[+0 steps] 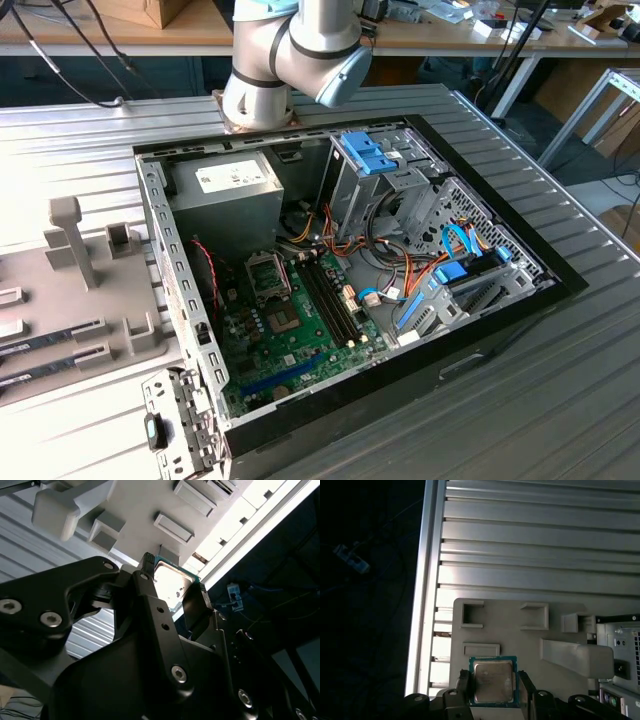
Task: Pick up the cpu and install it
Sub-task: 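Pick up the cpu and move it towards the insertion slot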
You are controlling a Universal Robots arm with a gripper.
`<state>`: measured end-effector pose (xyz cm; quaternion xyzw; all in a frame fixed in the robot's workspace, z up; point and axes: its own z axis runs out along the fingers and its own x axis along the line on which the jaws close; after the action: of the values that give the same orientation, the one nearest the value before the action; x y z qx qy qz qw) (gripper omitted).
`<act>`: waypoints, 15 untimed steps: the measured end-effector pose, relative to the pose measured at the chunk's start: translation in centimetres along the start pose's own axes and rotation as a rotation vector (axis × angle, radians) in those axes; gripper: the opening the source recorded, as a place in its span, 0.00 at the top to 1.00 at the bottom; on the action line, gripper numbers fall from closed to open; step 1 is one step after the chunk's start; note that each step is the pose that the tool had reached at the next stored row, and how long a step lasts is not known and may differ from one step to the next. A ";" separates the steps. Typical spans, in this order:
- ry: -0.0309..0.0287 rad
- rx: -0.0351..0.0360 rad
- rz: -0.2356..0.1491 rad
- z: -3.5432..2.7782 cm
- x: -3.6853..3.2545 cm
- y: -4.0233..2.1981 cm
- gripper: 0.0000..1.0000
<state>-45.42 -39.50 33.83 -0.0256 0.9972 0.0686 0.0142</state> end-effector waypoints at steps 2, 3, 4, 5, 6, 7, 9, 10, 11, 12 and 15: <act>0.0000 -0.0003 0.000 -0.17 -0.01 0.02 0.53; -0.0001 -0.0005 0.000 -0.25 -0.01 0.03 0.53; -0.0001 -0.0005 0.000 -0.32 -0.01 0.05 0.53; -0.0001 -0.0008 0.000 -0.49 -0.02 0.07 0.53; -0.0001 -0.0009 0.000 -0.56 -0.02 0.08 0.53; -0.0001 -0.0011 0.000 -0.67 -0.02 0.09 0.53; -0.0002 -0.0034 0.000 -1.93 -0.06 0.27 0.53; -0.0003 -0.0053 0.000 -3.01 -0.10 0.41 0.53; -0.0003 -0.0063 0.000 -3.54 -0.11 0.49 0.53; -0.0004 -0.0067 0.000 -3.73 -0.12 0.51 0.53; -0.0005 -0.0074 0.000 -4.05 -0.13 0.56 0.53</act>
<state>-45.42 -39.50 37.93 -0.0255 0.9970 0.0723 0.0143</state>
